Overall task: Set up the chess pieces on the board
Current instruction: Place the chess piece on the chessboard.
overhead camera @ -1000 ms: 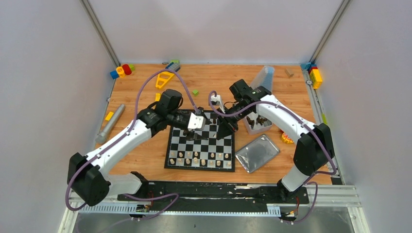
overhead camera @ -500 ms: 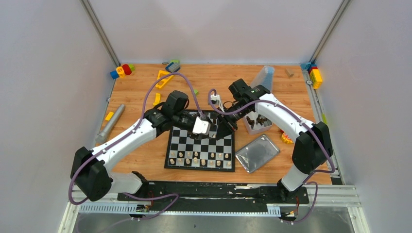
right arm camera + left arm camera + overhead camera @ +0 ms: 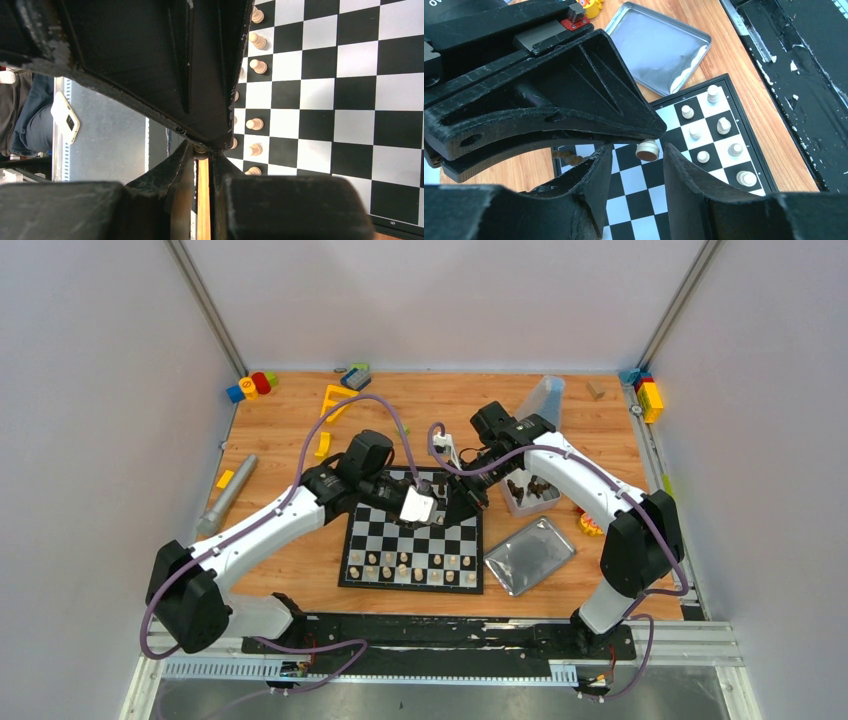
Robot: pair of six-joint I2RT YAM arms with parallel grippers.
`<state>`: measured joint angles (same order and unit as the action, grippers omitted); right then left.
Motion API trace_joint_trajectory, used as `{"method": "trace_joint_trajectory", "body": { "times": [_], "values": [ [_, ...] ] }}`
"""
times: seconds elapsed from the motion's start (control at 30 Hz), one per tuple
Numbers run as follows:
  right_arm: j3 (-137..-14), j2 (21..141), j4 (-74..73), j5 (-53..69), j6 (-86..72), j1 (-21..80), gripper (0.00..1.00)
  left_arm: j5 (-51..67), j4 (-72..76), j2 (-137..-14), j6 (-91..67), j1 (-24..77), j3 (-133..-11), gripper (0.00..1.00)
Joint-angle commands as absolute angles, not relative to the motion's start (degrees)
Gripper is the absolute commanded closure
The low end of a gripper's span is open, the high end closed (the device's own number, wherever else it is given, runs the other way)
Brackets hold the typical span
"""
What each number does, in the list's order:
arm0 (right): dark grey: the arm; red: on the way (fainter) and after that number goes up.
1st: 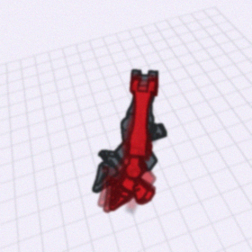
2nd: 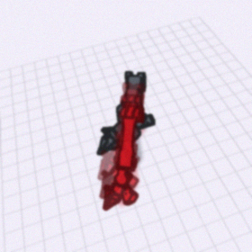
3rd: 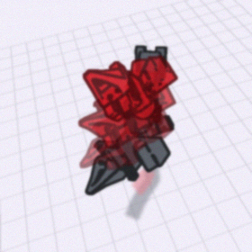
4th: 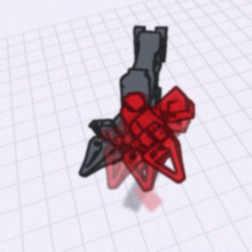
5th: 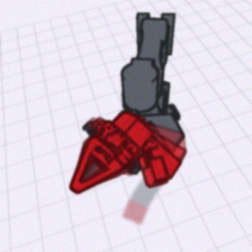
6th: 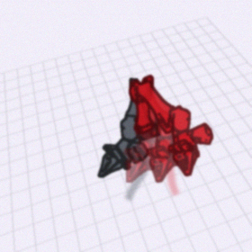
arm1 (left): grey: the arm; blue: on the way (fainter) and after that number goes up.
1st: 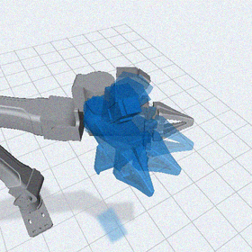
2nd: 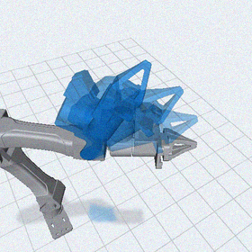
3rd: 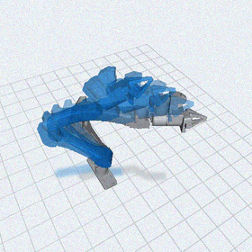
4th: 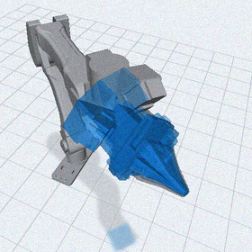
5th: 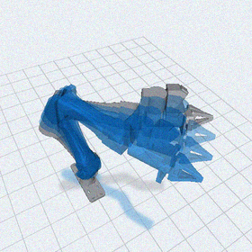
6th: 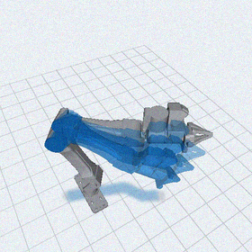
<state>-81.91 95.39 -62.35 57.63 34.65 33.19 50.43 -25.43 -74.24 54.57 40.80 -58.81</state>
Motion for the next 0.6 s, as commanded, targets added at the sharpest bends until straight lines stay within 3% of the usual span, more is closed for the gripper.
{"method": "trace_joint_trajectory", "body": {
  "times": [0.0, 0.57],
  "values": [
    [-84.2, 94.9, -62.3, 60.1, 35.8, 33.1, 1.0, 50.3, -24.5, -74.8, 56.2, 41.6, -59.0, 0.52],
    [-84.3, 94.8, -62.3, 59.8, 35.6, 32.9, 1.0, 49.5, -25.3, -75.5, 56.9, 42.0, -59.0, 0.63]
  ]
}}
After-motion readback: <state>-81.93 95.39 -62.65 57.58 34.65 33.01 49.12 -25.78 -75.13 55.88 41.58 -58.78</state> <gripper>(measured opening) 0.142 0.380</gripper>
